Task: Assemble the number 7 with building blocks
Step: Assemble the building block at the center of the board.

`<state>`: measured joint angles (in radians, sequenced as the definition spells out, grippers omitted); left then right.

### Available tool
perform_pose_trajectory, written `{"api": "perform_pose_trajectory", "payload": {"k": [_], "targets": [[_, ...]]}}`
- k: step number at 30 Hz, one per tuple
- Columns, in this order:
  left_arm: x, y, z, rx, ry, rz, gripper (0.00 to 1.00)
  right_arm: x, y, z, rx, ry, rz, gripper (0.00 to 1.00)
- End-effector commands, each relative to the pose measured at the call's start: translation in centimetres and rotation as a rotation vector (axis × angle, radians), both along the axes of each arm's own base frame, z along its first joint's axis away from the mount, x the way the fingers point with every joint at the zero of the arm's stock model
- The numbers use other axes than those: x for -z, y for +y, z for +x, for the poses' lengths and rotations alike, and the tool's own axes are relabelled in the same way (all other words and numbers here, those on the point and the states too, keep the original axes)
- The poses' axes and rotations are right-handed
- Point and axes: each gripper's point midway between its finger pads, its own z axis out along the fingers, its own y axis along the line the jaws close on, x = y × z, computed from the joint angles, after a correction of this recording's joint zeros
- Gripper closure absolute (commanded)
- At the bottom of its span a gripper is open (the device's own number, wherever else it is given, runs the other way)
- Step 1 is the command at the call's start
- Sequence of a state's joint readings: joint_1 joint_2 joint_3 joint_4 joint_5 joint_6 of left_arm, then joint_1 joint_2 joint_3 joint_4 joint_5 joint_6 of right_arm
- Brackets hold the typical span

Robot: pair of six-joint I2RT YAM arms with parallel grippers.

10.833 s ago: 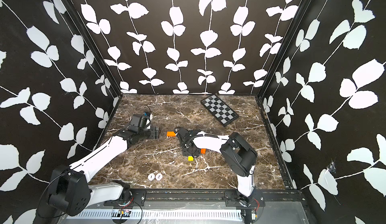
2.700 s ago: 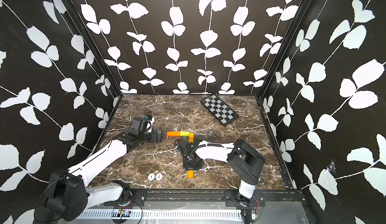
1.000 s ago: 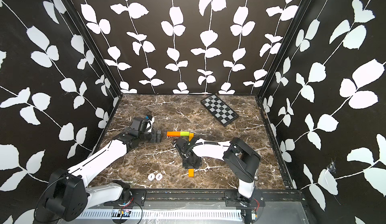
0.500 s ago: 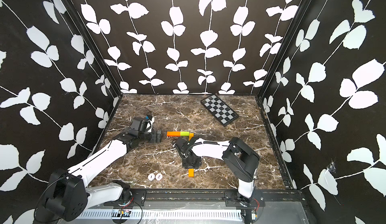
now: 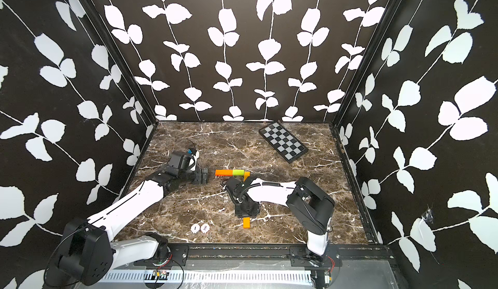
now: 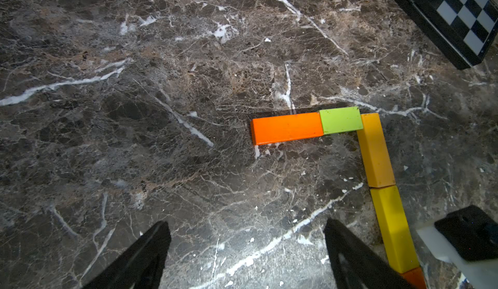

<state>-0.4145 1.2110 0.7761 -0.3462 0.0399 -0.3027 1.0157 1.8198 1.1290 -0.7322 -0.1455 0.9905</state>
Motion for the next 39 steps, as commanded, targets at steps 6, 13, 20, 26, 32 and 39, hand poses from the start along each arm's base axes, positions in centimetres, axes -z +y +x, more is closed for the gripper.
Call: {"api": "perform_pose_trajectory", "payload": {"k": [6,13,20,26,32,39], "targets": [[-0.52,0.22,-0.19,0.001,-0.019,0.007,0.08,2.41,-1.92,0.60,0.012,-0.019,-0.102,0.62],[-0.51,0.22,-0.24,0.001,-0.017,0.008,0.08,2.45,-1.86,0.67,0.011,-0.019,-0.101,0.62],[-0.49,0.24,-0.23,0.001,-0.017,0.009,0.08,2.42,-1.80,0.69,0.008,-0.019,-0.101,0.62],[-0.48,0.25,-0.23,0.000,-0.017,0.010,0.08,2.36,-1.84,0.77,0.012,-0.023,-0.100,0.59],[-0.42,0.26,-0.29,0.000,-0.014,0.010,0.07,2.31,-1.86,0.85,0.009,-0.028,-0.101,0.56],[-0.41,0.28,-0.26,-0.001,-0.015,0.010,0.08,2.26,-1.86,0.95,0.010,-0.029,-0.101,0.56]]}}
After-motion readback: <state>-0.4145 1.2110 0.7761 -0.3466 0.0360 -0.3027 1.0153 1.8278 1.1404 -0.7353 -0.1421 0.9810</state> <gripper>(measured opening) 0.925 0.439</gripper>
